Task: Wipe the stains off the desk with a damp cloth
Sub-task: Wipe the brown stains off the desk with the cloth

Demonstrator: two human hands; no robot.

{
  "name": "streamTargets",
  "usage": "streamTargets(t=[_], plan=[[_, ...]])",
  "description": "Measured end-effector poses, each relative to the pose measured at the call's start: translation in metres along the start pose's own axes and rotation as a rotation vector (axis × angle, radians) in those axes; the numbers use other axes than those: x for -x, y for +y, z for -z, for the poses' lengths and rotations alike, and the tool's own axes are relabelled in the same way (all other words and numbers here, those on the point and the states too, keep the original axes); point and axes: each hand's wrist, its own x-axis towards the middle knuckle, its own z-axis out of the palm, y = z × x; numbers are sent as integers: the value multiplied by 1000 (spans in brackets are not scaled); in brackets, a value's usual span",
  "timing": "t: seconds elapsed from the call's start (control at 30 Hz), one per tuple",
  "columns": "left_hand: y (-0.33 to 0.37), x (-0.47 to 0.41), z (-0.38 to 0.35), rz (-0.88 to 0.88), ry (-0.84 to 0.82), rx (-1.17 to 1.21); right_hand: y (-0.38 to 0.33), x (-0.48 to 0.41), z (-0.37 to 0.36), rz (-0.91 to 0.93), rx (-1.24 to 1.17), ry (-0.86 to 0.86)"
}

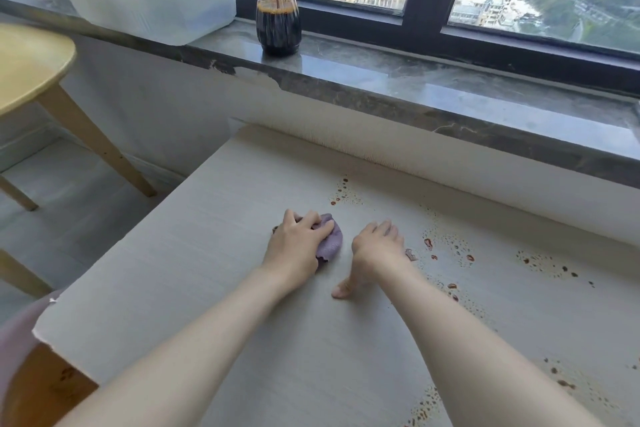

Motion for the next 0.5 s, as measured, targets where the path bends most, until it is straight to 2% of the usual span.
streamTargets(t=[0.1, 0.13, 0.23, 0.3, 0.43, 0.47, 0.5], plan=[[-13, 5, 0, -203, -51, 18, -1, -7, -2, -31, -33, 14], [-22, 0, 1, -215, -62, 18, -1, -7, -2, -32, -44, 10], [-20, -12, 3, -11, 22, 47, 1, -6, -2, -23, -70, 1], [-2, -9, 0, 22, 43, 38, 2, -7, -4, -28, -82, 3], [-17, 2, -4, -305, 18, 77, 1, -12, -7, -48, -105, 11], [-28, -3, -4, -317, 26, 90, 2, -12, -7, -41, -110, 10], [-33, -9, -4, -250, 43, 90, 2, -12, -7, -33, -114, 13]])
